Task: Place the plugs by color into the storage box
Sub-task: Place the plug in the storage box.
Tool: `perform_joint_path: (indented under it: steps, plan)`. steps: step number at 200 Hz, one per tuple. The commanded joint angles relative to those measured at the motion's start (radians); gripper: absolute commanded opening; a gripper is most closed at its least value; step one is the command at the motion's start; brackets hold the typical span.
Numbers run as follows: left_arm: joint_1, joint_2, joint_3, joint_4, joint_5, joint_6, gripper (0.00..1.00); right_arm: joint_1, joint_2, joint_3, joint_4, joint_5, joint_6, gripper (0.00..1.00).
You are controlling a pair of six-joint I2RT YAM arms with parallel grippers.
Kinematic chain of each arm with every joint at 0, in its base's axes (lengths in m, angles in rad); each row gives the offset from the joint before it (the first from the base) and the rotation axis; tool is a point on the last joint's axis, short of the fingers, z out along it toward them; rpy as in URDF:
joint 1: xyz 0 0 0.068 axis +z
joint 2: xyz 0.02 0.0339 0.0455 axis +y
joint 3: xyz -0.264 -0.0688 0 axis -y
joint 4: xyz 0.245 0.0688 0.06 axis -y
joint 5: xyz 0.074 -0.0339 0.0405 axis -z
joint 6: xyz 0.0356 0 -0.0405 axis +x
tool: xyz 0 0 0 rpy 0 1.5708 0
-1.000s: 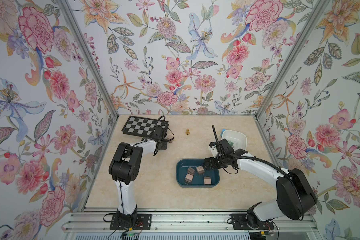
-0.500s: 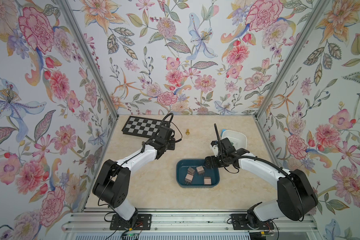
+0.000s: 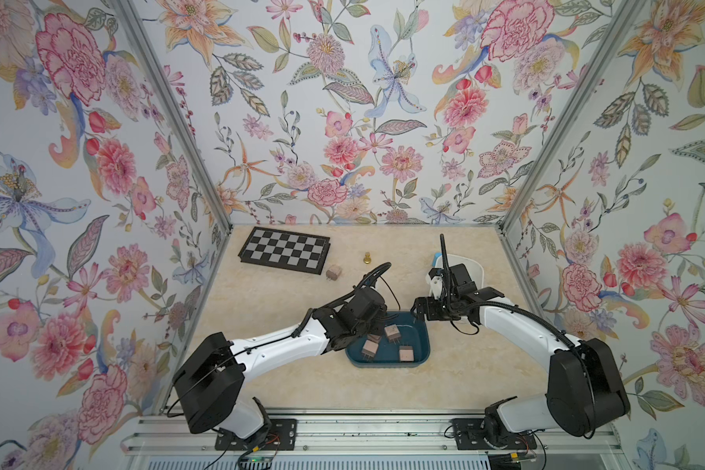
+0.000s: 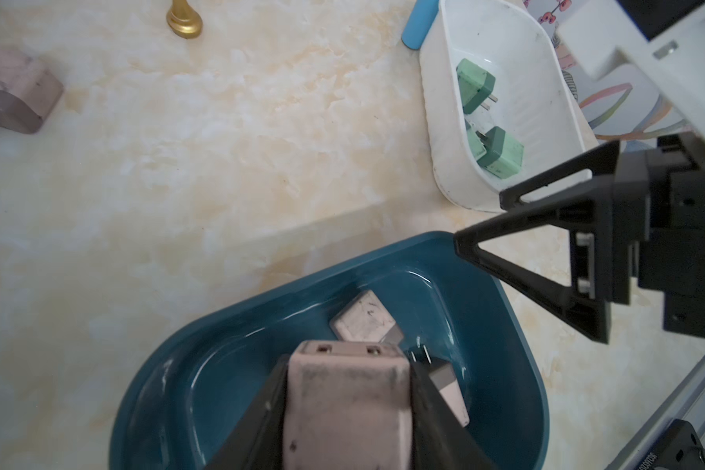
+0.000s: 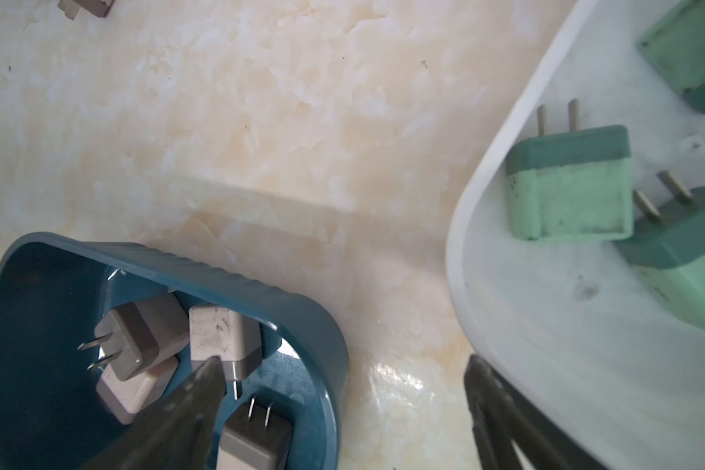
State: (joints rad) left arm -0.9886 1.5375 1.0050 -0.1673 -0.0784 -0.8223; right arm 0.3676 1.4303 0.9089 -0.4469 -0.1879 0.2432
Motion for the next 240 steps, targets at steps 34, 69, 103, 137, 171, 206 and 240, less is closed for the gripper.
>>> perform_joint_path:
  steps: [34, 69, 103, 137, 171, 206, 240]
  plan:
    - [-0.124, 0.239, 0.123, 0.017, -0.046, -0.046, 0.43, -0.034, -0.038, 0.002, 0.008, -0.023, -0.031, 0.94]
    - [-0.154, 0.35, 0.198, -0.005, -0.06, -0.022, 0.44, -0.048, -0.048, -0.011, 0.011, -0.028, -0.031, 0.94]
    - [-0.164, 0.398, 0.215, -0.022, -0.057, -0.012, 0.57, -0.054, -0.041, -0.006, 0.014, -0.035, -0.035, 0.94]
    - [-0.16, 0.381, 0.227, -0.058, -0.047, 0.004, 0.69, -0.056, -0.039, -0.005, 0.014, -0.035, -0.036, 0.94]
    - [-0.148, 0.309, 0.272, -0.136, -0.081, 0.034, 0.73, -0.055, -0.04, -0.008, 0.017, -0.036, -0.036, 0.94]
    - [-0.061, 0.19, 0.32, -0.242, -0.148, 0.096, 0.76, -0.055, -0.045, -0.01, 0.017, -0.036, -0.035, 0.94]
    - [0.13, 0.132, 0.301, -0.287, -0.178, 0.203, 0.79, -0.052, -0.032, -0.008, 0.023, -0.046, -0.032, 0.94]
